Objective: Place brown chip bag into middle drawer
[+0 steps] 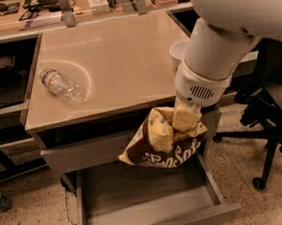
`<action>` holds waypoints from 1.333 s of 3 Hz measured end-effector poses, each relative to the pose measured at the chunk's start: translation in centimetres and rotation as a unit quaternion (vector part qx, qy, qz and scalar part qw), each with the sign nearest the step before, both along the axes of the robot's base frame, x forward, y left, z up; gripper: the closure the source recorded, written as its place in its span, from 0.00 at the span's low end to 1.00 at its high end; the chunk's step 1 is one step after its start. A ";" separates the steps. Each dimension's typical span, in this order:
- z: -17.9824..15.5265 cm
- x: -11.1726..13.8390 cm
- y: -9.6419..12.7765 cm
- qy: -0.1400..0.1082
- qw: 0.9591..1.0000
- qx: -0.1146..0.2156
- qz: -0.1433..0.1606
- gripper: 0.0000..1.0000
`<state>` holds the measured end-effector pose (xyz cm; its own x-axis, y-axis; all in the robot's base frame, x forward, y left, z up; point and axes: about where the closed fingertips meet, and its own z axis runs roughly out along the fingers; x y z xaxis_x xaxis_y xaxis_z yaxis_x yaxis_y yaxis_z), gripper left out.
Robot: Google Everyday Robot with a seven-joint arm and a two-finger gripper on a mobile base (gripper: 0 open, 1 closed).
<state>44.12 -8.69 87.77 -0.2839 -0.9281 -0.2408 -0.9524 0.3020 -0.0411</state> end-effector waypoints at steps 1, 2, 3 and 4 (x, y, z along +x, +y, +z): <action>-4.1 -0.5 -0.1 0.031 0.999 0.019 -0.021 1.00; -9.1 -0.9 0.7 0.076 0.996 0.041 -0.036 1.00; -9.1 -0.9 0.7 0.076 0.996 0.041 -0.036 1.00; -11.4 -0.5 0.7 0.083 0.994 0.057 -0.048 1.00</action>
Offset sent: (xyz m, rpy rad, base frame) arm -0.0134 0.0145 -0.1452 0.1339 0.2577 -0.1079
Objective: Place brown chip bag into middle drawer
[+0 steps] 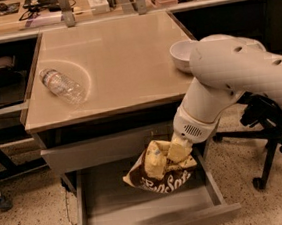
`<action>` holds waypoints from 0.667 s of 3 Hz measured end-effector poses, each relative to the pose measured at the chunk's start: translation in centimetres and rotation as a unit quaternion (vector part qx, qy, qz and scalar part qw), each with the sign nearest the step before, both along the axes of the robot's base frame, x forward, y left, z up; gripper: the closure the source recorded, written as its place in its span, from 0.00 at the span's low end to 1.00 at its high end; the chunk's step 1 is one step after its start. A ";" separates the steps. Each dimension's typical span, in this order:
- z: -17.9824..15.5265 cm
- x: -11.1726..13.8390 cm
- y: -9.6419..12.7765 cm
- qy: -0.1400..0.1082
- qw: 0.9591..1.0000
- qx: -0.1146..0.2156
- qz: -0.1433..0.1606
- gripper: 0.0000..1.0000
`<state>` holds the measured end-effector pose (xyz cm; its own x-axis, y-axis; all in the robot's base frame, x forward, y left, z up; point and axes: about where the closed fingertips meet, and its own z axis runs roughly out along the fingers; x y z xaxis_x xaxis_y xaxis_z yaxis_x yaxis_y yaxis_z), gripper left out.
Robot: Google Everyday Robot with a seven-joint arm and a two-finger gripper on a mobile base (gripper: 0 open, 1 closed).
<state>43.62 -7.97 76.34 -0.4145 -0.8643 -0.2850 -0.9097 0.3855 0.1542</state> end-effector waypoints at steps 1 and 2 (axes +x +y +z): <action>-2.3 1.2 0.0 -0.002 1.000 0.019 -0.017 1.00; -4.3 1.9 0.0 0.002 0.999 0.037 -0.034 1.00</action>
Offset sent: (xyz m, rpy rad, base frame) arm 0.0292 -0.0030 -0.0680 0.1196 0.0185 -0.1106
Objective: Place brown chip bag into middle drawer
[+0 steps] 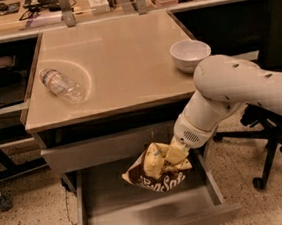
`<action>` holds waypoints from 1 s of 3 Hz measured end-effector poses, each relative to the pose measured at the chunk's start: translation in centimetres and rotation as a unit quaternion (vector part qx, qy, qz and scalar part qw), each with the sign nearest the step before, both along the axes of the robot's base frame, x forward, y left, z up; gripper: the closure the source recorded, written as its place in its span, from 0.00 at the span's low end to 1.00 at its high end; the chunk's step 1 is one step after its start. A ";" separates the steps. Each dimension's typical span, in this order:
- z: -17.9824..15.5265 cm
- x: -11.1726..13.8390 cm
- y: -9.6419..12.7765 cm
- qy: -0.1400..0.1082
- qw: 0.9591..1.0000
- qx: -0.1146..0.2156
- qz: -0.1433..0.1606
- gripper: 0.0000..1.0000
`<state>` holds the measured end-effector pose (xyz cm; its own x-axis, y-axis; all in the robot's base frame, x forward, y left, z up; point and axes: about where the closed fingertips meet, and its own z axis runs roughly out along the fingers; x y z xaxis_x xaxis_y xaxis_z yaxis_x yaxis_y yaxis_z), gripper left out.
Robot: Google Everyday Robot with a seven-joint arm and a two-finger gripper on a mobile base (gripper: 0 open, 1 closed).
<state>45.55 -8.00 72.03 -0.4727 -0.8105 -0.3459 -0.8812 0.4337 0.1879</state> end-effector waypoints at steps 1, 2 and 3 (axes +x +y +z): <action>0.0 0.0 0.0 0.000 1.000 0.000 0.000 1.00; -1.7 0.1 0.4 0.002 1.000 0.008 0.003 1.00; -4.7 2.4 2.9 -0.006 0.999 0.026 0.022 1.00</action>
Offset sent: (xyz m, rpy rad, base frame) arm 0.0040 0.0093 -0.0424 0.0372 0.0161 0.0121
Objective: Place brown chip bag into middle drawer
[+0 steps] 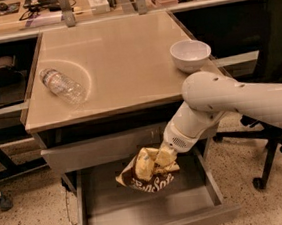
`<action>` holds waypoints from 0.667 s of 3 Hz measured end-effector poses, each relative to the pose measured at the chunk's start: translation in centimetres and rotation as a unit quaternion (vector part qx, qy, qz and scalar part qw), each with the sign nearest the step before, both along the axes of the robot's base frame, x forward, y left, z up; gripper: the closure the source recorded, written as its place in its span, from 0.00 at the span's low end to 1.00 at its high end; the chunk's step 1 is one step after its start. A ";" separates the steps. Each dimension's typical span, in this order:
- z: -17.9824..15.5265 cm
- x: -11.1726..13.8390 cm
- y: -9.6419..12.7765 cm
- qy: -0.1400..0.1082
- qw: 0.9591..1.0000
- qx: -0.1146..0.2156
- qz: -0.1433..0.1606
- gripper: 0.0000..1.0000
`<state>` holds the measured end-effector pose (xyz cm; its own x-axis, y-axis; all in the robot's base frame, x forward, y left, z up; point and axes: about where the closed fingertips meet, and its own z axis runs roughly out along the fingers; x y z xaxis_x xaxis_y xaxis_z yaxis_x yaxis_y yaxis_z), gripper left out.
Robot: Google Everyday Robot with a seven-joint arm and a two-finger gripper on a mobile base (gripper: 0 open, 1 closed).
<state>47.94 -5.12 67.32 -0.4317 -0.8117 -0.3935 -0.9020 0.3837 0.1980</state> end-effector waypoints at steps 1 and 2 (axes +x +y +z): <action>0.0 0.0 0.0 0.000 1.000 0.000 0.000 1.00; -2.7 -0.5 0.6 0.011 1.000 0.005 -0.016 1.00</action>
Offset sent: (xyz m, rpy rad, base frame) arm -0.0119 0.0154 -0.0731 0.0300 0.0599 -0.0880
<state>47.43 -4.50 64.57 -0.4657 -0.7935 -0.3918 -0.8848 0.4095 0.2224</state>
